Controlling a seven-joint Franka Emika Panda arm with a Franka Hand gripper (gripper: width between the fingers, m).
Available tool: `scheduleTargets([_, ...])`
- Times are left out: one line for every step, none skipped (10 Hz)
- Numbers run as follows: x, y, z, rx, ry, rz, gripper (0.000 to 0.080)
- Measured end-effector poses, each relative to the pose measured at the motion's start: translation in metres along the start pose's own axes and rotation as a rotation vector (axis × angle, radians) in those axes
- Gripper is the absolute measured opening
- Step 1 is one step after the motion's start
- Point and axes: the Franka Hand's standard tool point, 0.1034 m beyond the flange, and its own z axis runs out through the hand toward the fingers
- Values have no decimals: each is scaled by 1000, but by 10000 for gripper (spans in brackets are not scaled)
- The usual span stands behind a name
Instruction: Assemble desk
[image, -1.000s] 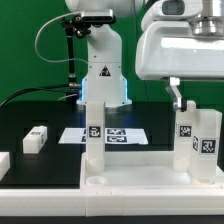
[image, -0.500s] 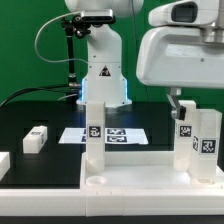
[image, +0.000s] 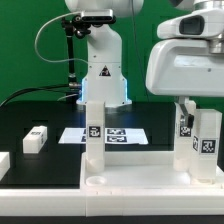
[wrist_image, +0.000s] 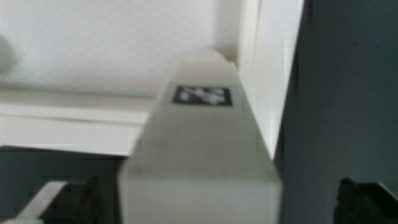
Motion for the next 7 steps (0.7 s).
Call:
scheduleTargets([0, 0, 1, 0, 0, -1, 649])
scheduleTargets([0, 0, 1, 0, 0, 15, 622])
scheduleTargets([0, 0, 1, 0, 0, 31, 622])
scheduleTargets([0, 0, 1, 0, -1, 39, 426])
scheduleTargets([0, -1, 1, 1, -1, 103, 426])
scheduleTargets([0, 0, 1, 1, -1, 169, 286])
scheduleTargets([0, 0, 1, 0, -1, 206, 287])
